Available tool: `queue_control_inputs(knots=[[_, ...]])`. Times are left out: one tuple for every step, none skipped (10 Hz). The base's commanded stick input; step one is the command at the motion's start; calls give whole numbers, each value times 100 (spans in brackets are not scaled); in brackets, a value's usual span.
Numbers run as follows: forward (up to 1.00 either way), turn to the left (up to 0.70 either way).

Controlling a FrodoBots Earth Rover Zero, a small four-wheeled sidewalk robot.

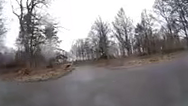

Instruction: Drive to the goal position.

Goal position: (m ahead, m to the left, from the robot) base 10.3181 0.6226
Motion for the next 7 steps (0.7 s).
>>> queue_control_inputs(knots=[[100,0],[100,0],[100,0],[100,0],[100,0],[100,0],[100,0]])
